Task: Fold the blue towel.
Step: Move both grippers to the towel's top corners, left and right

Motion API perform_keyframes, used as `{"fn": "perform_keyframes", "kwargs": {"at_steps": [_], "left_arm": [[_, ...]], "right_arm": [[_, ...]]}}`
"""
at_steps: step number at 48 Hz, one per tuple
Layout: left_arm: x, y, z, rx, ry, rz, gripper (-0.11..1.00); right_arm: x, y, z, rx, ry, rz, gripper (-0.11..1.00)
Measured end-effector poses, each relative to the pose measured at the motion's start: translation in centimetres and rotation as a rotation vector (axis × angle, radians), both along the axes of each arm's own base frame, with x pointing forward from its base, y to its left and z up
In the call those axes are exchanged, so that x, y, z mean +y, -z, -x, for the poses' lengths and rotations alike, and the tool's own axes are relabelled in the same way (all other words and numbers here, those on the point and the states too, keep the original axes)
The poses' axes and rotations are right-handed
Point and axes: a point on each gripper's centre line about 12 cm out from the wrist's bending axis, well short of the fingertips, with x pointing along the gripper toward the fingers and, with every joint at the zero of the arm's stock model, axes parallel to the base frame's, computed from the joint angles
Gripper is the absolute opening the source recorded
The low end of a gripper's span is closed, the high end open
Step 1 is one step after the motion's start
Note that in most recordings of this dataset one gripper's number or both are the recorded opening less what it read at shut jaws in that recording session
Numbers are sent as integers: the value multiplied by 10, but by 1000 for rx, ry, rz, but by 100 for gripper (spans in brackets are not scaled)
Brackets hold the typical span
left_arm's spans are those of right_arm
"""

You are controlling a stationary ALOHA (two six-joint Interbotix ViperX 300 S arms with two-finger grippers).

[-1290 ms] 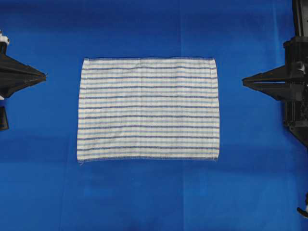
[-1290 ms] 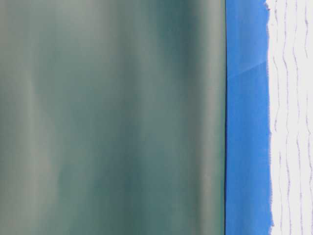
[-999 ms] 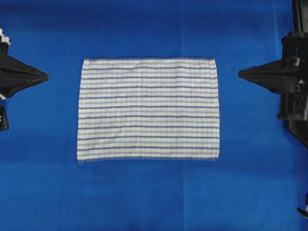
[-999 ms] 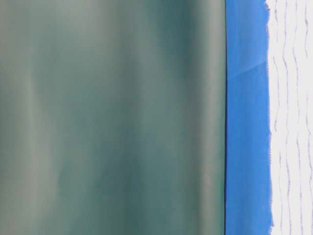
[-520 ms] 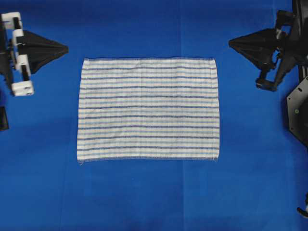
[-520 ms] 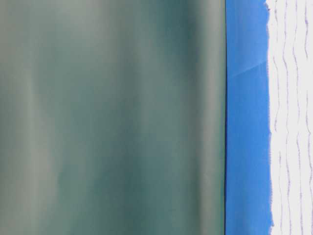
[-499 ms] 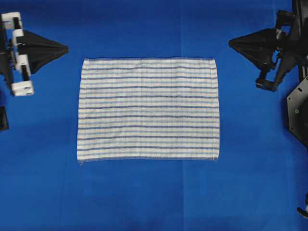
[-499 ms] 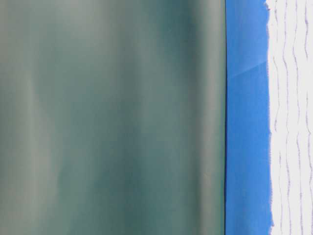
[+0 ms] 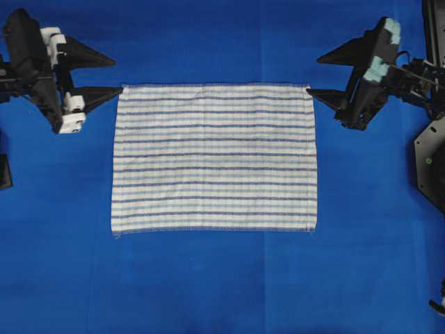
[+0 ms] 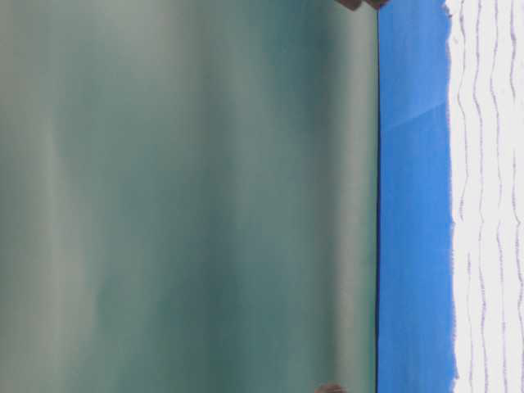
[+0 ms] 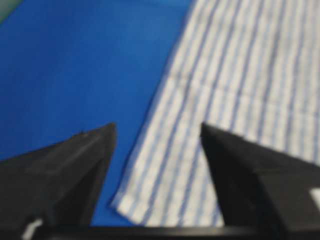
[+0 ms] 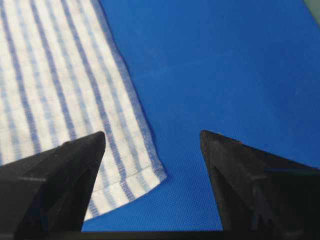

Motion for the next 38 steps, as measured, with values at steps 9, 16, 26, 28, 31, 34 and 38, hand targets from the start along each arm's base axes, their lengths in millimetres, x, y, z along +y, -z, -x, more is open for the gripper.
{"fn": "perform_keyframes", "kwargs": {"at_steps": [9, 16, 26, 28, 31, 34, 38], "left_arm": [[10, 27, -1, 79, -34, 30, 71], [11, 43, -4, 118, -35, 43, 71], [13, 62, -7, 151, -38, 56, 71], [14, 65, -8, 158, -39, 59, 71], [15, 69, -10, 169, -38, 62, 71], [17, 74, -14, 180, -40, 67, 71], [18, 81, -19, 198, -38, 74, 71]], "right_arm": [[-7, 24, -5, 37, 18, -19, 66], [-10, 39, -7, 68, 28, -33, 66], [-12, 55, -6, 104, 36, -50, 66], [-12, 57, -6, 108, 36, -52, 66], [-13, 59, -6, 112, 37, -54, 66], [-13, 59, -6, 113, 39, -55, 66], [-13, 59, -6, 113, 37, -55, 66]]}}
